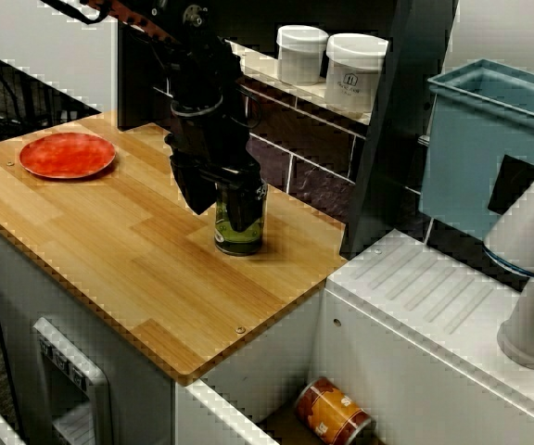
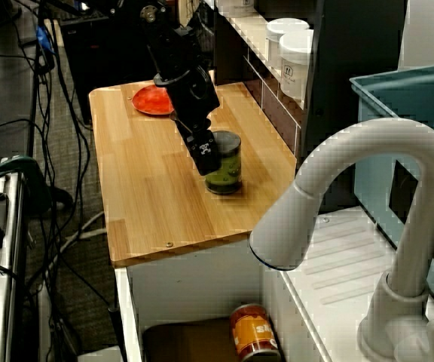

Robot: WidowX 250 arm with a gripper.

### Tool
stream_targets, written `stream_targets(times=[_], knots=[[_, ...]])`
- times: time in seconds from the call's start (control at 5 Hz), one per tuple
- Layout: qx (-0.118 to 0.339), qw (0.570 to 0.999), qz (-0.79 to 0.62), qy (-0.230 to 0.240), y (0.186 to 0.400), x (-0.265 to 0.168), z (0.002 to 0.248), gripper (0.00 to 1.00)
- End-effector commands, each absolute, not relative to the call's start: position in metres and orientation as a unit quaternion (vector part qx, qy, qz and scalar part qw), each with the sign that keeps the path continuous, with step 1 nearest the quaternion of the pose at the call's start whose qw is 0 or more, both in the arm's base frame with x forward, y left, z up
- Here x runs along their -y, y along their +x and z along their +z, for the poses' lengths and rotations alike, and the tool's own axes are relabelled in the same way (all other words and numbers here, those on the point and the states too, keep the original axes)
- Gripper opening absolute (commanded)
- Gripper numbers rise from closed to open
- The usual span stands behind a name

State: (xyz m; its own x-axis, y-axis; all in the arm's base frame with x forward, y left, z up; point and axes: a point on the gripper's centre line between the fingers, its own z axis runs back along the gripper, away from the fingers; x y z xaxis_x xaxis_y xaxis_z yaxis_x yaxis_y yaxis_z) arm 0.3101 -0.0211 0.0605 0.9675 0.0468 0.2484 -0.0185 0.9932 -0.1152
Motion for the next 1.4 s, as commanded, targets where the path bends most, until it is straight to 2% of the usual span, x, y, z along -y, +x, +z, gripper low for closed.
stream_targets(times=[0.0,0.4,0.6,0.8,1.0,1.2], knots=[[0.14,0.988,0.02,-0.065,0.319,0.016,0.075,1.0],[0.127,0.988,0.017,-0.082,0.315,0.011,0.08,1.0],[0.127,0.988,0.016,-0.084,0.313,0.011,0.082,0.0],[0.114,0.99,0.017,-0.087,0.311,0.005,0.085,1.0],[0.095,0.99,-0.002,-0.107,0.306,-0.001,0.095,1.0],[0.096,0.989,-0.007,-0.117,0.303,-0.004,0.103,1.0]])
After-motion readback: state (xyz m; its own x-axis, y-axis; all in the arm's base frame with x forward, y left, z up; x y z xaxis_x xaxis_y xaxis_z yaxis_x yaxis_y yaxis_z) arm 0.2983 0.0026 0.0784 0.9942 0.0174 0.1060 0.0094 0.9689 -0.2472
